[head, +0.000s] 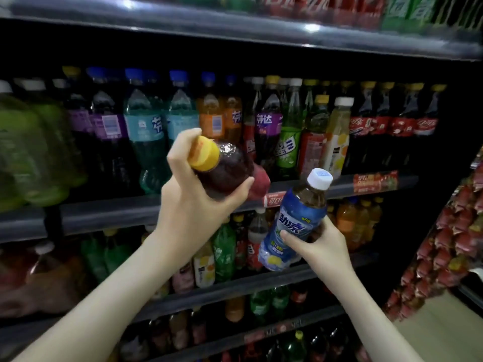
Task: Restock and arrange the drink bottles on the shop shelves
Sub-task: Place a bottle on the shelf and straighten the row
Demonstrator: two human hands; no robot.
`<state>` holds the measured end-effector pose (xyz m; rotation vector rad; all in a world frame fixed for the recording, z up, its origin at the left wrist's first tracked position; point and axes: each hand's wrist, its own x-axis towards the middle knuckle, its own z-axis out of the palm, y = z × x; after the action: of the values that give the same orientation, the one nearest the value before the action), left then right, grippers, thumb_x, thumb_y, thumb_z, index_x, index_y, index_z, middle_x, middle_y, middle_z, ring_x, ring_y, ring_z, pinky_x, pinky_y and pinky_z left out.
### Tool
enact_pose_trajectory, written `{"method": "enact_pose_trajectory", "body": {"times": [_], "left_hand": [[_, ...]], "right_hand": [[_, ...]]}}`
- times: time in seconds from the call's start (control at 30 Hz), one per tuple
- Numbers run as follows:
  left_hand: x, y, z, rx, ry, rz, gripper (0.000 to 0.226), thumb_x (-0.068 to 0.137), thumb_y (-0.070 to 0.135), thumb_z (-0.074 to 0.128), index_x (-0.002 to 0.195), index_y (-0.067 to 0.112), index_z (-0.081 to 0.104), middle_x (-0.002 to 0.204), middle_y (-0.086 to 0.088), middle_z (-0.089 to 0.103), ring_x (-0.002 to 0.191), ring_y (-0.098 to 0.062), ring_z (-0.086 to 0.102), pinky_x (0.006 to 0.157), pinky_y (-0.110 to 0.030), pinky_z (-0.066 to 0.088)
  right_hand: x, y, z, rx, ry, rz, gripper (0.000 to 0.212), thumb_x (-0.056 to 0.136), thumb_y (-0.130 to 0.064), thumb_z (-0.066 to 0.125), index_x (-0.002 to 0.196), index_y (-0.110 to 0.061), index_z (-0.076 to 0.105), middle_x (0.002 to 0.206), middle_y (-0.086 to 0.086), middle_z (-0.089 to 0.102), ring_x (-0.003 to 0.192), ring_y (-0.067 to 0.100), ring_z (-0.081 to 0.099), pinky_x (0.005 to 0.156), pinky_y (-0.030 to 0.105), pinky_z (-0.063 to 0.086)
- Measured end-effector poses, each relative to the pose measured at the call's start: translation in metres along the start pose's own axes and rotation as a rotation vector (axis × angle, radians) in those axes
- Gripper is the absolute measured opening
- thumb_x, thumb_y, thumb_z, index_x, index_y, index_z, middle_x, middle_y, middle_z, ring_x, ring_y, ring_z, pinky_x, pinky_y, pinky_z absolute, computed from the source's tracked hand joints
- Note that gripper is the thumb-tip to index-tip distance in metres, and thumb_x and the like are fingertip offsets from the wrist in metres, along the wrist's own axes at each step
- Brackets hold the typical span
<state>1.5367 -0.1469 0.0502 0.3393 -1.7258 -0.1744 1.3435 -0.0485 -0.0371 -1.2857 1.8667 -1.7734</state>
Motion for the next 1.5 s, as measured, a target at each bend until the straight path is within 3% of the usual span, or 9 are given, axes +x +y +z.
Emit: {"method": "enact_pose_trajectory", "body": {"times": [0.2, 0.33, 0.6, 0.77, 0.93, 1.17, 1.23, 1.37, 1.5], "left_hand": [[-0.093, 0.001, -0.056, 0.083, -0.231, -0.289, 0.084, 0.06, 0.033, 0.084, 0.123, 0.029, 0.029, 0.111, 0.052, 0.031, 0.083, 0.009, 0.05, 0.071, -0.001, 0.042], [-0.176, -0.025, -0.078, 0.149, -0.527, -0.665, 0.091, 0.062, 0.045, 0.083, 0.109, 0.074, 0.01, 0.097, 0.037, 0.046, 0.09, -0.01, 0.062, 0.068, -0.007, 0.04], [-0.402, -0.122, -0.106, 0.196, -0.826, -1.157, 0.089, 0.065, 0.049, 0.075, 0.125, 0.056, 0.01, 0.122, 0.01, 0.06, 0.112, -0.019, 0.059, 0.086, -0.025, 0.046], [-0.593, -0.178, -0.107, 0.22, -0.955, -1.301, 0.068, 0.07, 0.05, 0.072, 0.125, 0.04, 0.035, 0.121, 0.014, 0.057, 0.106, -0.015, 0.061, 0.085, -0.03, 0.048], [-0.784, -0.224, -0.089, 0.305, -0.997, -1.375, 0.064, 0.077, 0.048, 0.07, 0.131, 0.031, 0.038, 0.135, 0.014, 0.044, 0.108, -0.027, 0.06, 0.083, -0.033, 0.048], [-0.999, -0.266, -0.073, 0.265, -1.031, -1.402, 0.058, 0.081, 0.036, 0.069, 0.131, 0.022, 0.042, 0.133, 0.006, 0.045, 0.112, -0.026, 0.055, 0.084, -0.039, 0.048], [-1.04, -0.269, -0.074, 0.253, -0.983, -1.395, 0.055, 0.079, 0.033, 0.072, 0.126, 0.02, 0.047, 0.128, 0.005, 0.048, 0.111, -0.021, 0.054, 0.082, -0.031, 0.047], [-1.07, -0.264, -0.084, 0.207, -0.911, -1.375, 0.058, 0.074, 0.029, 0.076, 0.123, 0.017, 0.048, 0.123, -0.003, 0.052, 0.11, -0.019, 0.053, 0.084, -0.016, 0.038], [-1.043, -0.251, -0.101, 0.219, -1.063, -1.478, 0.091, 0.074, 0.037, 0.075, 0.147, 0.018, 0.023, 0.151, -0.007, 0.027, 0.139, -0.024, 0.026, 0.112, -0.037, 0.026]], "right_hand": [[-0.047, 0.066, 0.043, -0.02, -0.227, 0.181, 0.047, 0.07, -0.013, 0.083, 0.1, -0.036, 0.056, 0.096, -0.021, 0.065, 0.08, -0.016, 0.06, 0.067, 0.007, 0.047], [-0.098, 0.118, 0.093, -0.05, -0.359, 0.328, 0.05, 0.066, -0.008, 0.084, 0.097, -0.035, 0.056, 0.092, -0.021, 0.065, 0.079, -0.018, 0.059, 0.064, 0.006, 0.045], [-0.219, 0.266, 0.191, -0.059, -0.515, 0.68, 0.05, 0.067, 0.007, 0.081, 0.102, -0.019, 0.057, 0.102, -0.001, 0.07, 0.085, 0.0, 0.067, 0.072, 0.013, 0.052], [-0.321, 0.4, 0.26, 0.023, -0.499, 0.843, 0.074, 0.043, -0.031, 0.082, 0.108, -0.012, 0.054, 0.1, -0.003, 0.066, 0.08, -0.006, 0.065, 0.065, 0.008, 0.048], [-0.412, 0.549, 0.319, 0.015, -0.614, 0.921, 0.054, 0.053, 0.013, 0.074, 0.095, -0.011, 0.049, 0.073, -0.005, 0.064, 0.067, 0.005, 0.062, 0.053, 0.01, 0.047], [-0.518, 0.745, 0.375, -0.095, -0.666, 0.848, 0.055, 0.064, 0.007, 0.08, 0.102, -0.022, 0.051, 0.092, -0.009, 0.059, 0.081, 0.0, 0.058, 0.074, 0.015, 0.048], [-0.538, 0.776, 0.382, -0.14, -0.643, 0.732, 0.048, 0.063, -0.012, 0.082, 0.096, -0.032, 0.054, 0.092, -0.013, 0.064, 0.083, -0.006, 0.06, 0.078, 0.021, 0.049], [-0.555, 0.792, 0.394, -0.064, -0.685, 0.689, 0.025, 0.065, 0.007, 0.077, 0.086, -0.002, 0.066, 0.088, 0.005, 0.072, 0.089, 0.02, 0.069, 0.083, 0.039, 0.052], [-0.547, 0.765, 0.376, -0.15, -0.719, 0.791, 0.067, 0.062, 0.001, 0.071, 0.122, 0.003, 0.042, 0.12, 0.008, 0.055, 0.112, 0.015, 0.058, 0.095, 0.038, 0.043]]}}
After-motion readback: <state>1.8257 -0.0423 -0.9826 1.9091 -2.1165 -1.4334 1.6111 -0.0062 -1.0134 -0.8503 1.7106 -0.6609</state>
